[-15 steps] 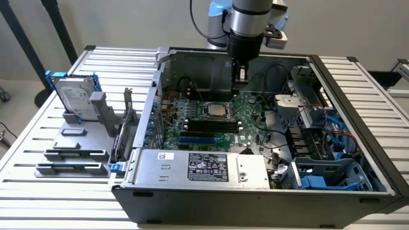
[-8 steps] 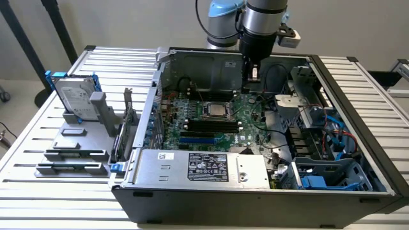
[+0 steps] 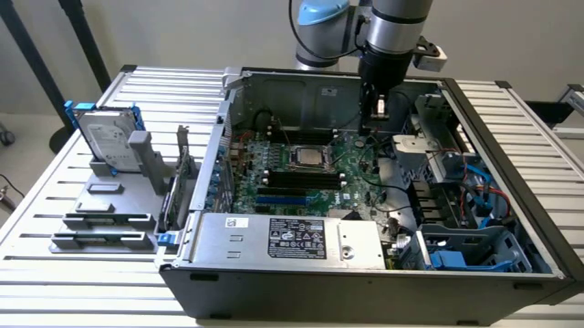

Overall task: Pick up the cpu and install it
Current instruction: 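Close the cpu cover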

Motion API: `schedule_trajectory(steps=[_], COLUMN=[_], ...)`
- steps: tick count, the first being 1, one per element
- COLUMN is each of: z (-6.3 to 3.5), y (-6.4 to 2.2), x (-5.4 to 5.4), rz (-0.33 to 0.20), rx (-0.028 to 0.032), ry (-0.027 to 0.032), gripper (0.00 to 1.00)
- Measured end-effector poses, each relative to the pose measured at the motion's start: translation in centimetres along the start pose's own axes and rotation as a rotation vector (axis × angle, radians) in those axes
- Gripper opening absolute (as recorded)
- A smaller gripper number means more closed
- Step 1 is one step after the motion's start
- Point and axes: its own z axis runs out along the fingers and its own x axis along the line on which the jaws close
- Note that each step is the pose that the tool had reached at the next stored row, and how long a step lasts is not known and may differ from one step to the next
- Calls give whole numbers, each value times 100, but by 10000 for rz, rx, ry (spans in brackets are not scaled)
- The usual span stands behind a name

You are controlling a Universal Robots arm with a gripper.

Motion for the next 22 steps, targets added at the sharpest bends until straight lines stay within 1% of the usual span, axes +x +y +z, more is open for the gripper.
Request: schedule_trajectory(steps=[9,12,13,14,15,18,19,22], z=[164,218,233,240,242,241,242,242], y=[-1,-14,-21,-24,-24,-25,-24,-24], x=[-4,-6,-6,-6,-7,-7,-7,-10], rz=[0,8,18,33,68,181,207,282], rx=[0,5,19,76,200,743,912,1371], ry=[1,0,-1,-3,-8,-30,-36,-51], gripper=[11,11,11,11,11,11,11,11])
